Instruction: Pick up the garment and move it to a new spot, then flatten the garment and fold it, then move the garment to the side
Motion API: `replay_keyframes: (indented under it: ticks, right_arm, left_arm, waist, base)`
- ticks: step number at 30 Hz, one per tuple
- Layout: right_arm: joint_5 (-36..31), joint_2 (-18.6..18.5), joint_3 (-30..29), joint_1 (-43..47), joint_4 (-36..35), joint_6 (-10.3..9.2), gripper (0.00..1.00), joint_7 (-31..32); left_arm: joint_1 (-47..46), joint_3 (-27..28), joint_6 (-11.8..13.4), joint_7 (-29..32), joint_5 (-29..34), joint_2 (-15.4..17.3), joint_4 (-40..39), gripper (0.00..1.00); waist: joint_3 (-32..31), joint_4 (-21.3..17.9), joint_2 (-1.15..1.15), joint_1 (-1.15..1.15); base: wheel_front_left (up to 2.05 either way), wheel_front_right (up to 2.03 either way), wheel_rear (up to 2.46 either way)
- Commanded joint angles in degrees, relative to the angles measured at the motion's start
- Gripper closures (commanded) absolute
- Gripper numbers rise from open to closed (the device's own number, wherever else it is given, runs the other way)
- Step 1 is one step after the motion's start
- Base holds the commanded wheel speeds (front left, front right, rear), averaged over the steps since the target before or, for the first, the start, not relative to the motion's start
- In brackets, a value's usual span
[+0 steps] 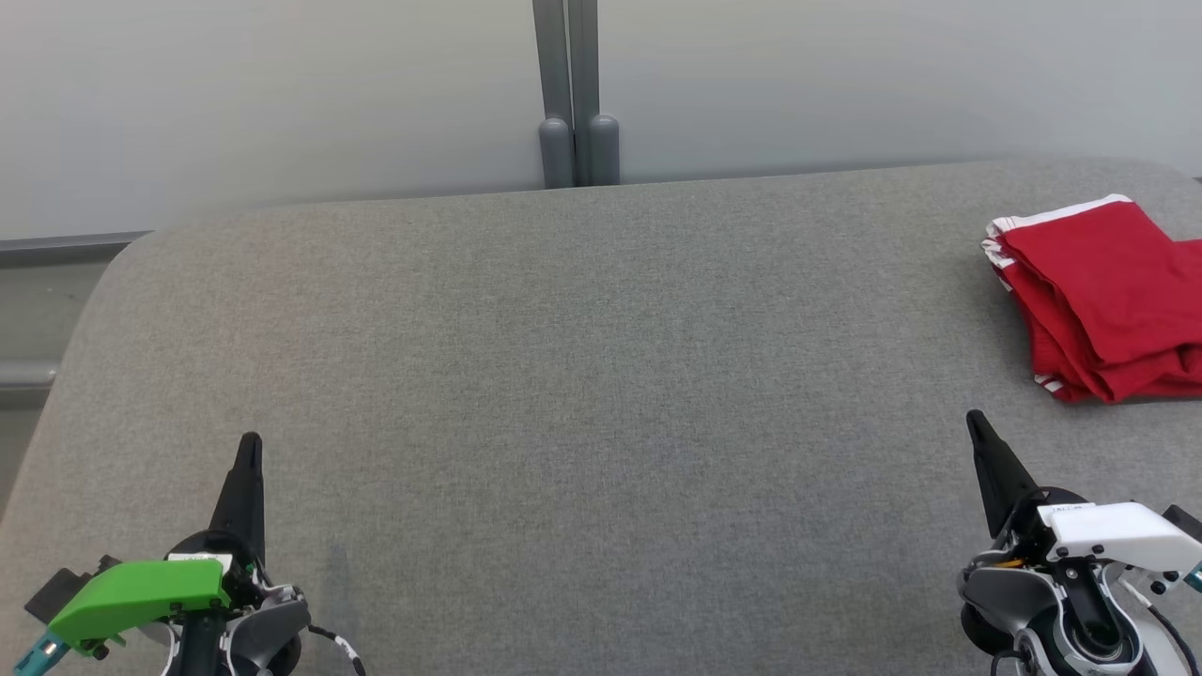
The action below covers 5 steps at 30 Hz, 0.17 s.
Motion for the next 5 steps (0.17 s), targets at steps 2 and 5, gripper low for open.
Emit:
replay_keyframes:
  ticks: [2,5]
  right_arm:
    - [0.9,0.0,-0.3,-0.6,-0.4,0.04,1.00,0.4]
    - [0.9,0.1,-0.3,-0.6,-0.4,0.04,1.00,0.4]
  left_arm:
    - [-0.9,0.3,-0.4,0.3,-0.8,0.0,0.1,1.00]
    - [-0.9,0.3,-0.4,0.3,-0.8,0.1,0.1,1.00]
  waist:
    - [0.0,0.0,0.00,0.00]
    - [0.0,0.0,0.00,0.00]
  base:
    - [0.00,0.00,0.00]
    - [0.00,0.00,0.00]
